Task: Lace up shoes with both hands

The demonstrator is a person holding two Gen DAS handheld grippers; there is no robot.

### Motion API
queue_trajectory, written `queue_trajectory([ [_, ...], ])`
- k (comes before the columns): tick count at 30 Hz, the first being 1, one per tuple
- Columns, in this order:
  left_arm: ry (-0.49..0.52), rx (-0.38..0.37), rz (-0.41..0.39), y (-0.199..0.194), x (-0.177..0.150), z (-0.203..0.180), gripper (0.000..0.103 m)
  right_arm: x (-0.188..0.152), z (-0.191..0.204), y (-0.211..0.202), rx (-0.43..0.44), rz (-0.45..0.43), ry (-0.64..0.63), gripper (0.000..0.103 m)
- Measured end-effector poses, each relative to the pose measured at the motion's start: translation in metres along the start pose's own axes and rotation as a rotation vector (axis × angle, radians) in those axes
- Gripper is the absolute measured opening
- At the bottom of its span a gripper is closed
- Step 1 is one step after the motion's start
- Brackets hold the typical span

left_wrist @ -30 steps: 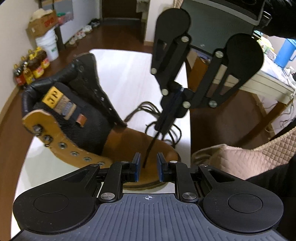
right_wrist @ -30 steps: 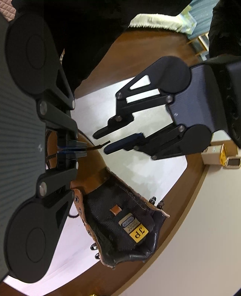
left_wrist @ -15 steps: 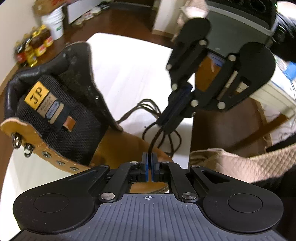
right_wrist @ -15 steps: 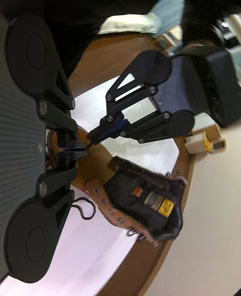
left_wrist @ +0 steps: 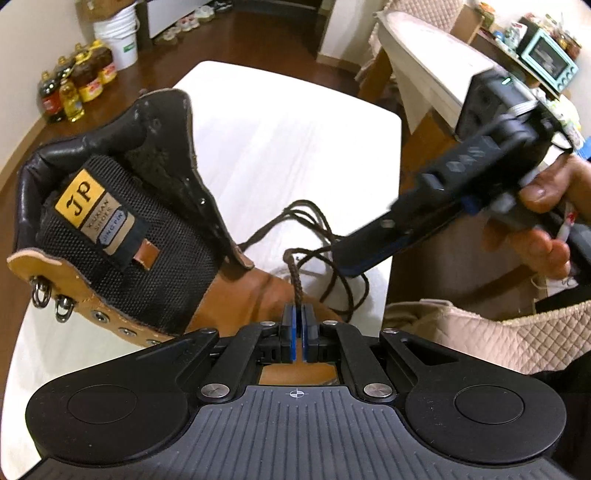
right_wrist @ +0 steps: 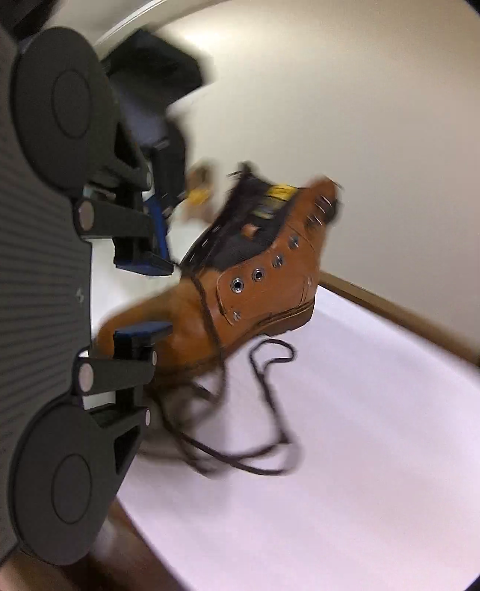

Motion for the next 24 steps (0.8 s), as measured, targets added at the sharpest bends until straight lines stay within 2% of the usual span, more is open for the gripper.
queue_trajectory([
  [2, 0.021, -0.001, 0.007, -0.002, -0.001, -0.006, 0.003, 0.001, -0.008, 0.005, 0.064, -0.009, 0.097, 0.032],
  [5, 0.043, 0.0, 0.013, -0.002, -0.001, -0.01, 0.003, 0.002, -0.013, 0.015, 0.133, 0.016, 0.164, 0.032],
  [10, 0.044, -0.001, 0.017, 0.001, -0.003, -0.012, 0.003, 0.004, -0.012, 0.025, 0.176, 0.046, 0.182, 0.029],
  [11, 0.038, -0.001, 0.016, 0.001, -0.003, -0.011, 0.003, 0.003, -0.011, 0.027, 0.175, 0.055, 0.178, 0.027],
  [12, 0.034, -0.002, 0.016, 0.002, -0.003, -0.011, 0.003, 0.002, -0.009, 0.029, 0.164, 0.068, 0.162, 0.009],
  [13, 0.031, -0.001, 0.015, 0.002, -0.004, -0.011, 0.003, 0.001, -0.008, 0.031, 0.153, 0.081, 0.146, 0.003],
  [16, 0.007, 0.004, 0.012, 0.004, -0.005, -0.009, 0.003, 0.004, -0.001, 0.028, 0.137, 0.069, 0.082, 0.003],
  [18, -0.018, 0.007, 0.014, 0.004, -0.006, -0.007, 0.003, 0.009, 0.003, 0.022, 0.134, 0.038, 0.06, 0.003],
  [22, -0.061, 0.039, 0.006, -0.003, -0.011, -0.001, 0.003, 0.048, 0.02, -0.023, 0.123, -0.179, -0.03, 0.003],
  [24, -0.097, 0.088, -0.032, -0.011, -0.015, 0.008, 0.004, 0.062, 0.032, -0.048, 0.14, -0.289, -0.06, 0.003],
])
Point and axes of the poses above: each gripper's, at about its wrist camera, not at the fingertips, and y roughly the way its jaws point, z to its left, x to its top, the point moved 6 cm from there along y, roughly the way its jaws point, and after that the axes turned 4 degrees about x, right-handed, at the moved point
